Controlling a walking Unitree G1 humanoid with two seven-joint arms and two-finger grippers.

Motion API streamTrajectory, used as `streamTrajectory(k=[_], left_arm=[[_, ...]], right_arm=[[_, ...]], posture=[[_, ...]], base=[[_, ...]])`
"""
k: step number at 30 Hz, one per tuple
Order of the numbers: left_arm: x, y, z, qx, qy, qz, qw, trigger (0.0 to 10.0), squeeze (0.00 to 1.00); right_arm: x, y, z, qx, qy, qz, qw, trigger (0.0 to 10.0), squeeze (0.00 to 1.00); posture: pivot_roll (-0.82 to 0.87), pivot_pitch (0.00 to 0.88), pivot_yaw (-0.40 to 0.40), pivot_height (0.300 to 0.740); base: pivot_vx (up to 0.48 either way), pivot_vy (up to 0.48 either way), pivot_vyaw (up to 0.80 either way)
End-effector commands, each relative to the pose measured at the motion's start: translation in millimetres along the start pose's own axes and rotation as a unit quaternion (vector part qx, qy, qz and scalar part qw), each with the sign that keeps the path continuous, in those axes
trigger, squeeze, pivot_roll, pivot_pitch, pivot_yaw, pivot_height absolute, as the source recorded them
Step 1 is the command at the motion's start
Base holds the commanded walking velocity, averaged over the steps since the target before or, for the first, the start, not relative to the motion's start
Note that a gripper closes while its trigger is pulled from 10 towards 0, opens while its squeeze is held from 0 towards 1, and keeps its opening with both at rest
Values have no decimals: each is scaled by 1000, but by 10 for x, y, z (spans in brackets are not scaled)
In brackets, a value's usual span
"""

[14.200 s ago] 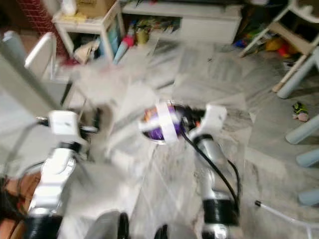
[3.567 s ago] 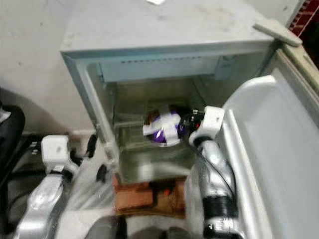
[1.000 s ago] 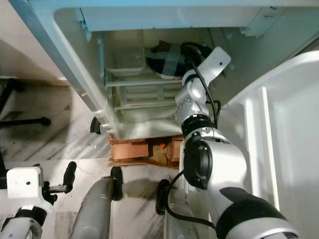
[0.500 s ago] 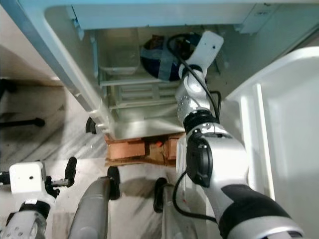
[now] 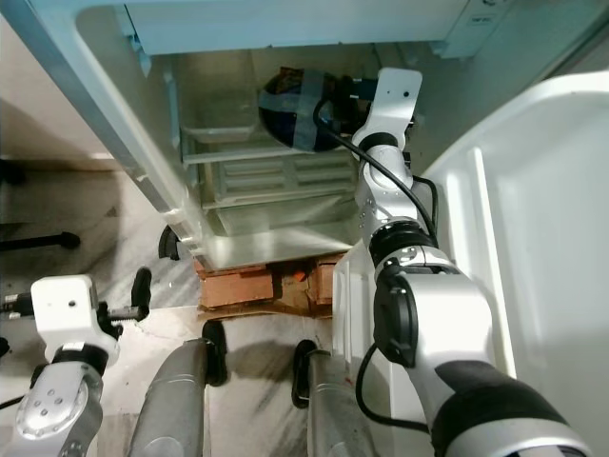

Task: Restocking fridge

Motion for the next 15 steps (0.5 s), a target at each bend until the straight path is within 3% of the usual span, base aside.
streamTrajectory(k=[1,7,8,9,10,11,12,14,15], left_arm=[[23,-135,46,21,10,10,1000,10000,0],[-63,-86,262,0,-16,26,1000,10000,0],[-85,-78,320,-3,-23,30,999,10000,0],[-85,-78,320,-3,-23,30,999,10000,0],[-111,-67,341,-6,-29,33,999,10000,0],[-165,-43,382,-16,-41,42,998,10000,0],[-184,-34,404,-19,-45,44,998,10000,0],[-194,-32,423,-21,-47,45,998,10000,0],[-201,-29,449,-23,-47,45,998,10000,0]], right_arm=[[57,-91,-71,-3,48,19,999,10000,1000],[180,-140,-212,-30,142,11,989,10000,1000],[191,-140,-247,-39,157,4,987,10000,929],[191,-140,-247,-39,157,4,987,10000,929],[183,-141,-268,-44,161,2,986,10000,671],[166,-153,-325,-52,171,4,984,10000,318],[155,-168,-360,-55,174,5,983,10000,106],[149,-177,-387,-57,177,7,983,10000,106],[145,-198,-437,-59,181,9,982,10000,0]], posture=[[252,237,-97,740],[204,173,-65,740],[192,156,-55,740],[192,156,-55,740],[190,152,-53,740],[184,141,-48,740],[179,131,-43,740],[179,131,-43,740],[173,121,-36,740]], base=[[0,0,0],[0,0,0],[0,0,0],[0,0,0],[0,0,0],[0,0,0],[0,0,0],[0,0,0],[0,0,0]])
Point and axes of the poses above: a point about 5 cm out from each wrist's last joint towards the gripper, its own z axis pointing out of the wrist towards the gripper, its own y axis along the axis of the wrist's last joint, x = y × z, the point moved 4 cm from there along z, pointing out of the wrist towards the gripper, and after that the axes turned 5 degrees about -z, right-handed, at the moved point
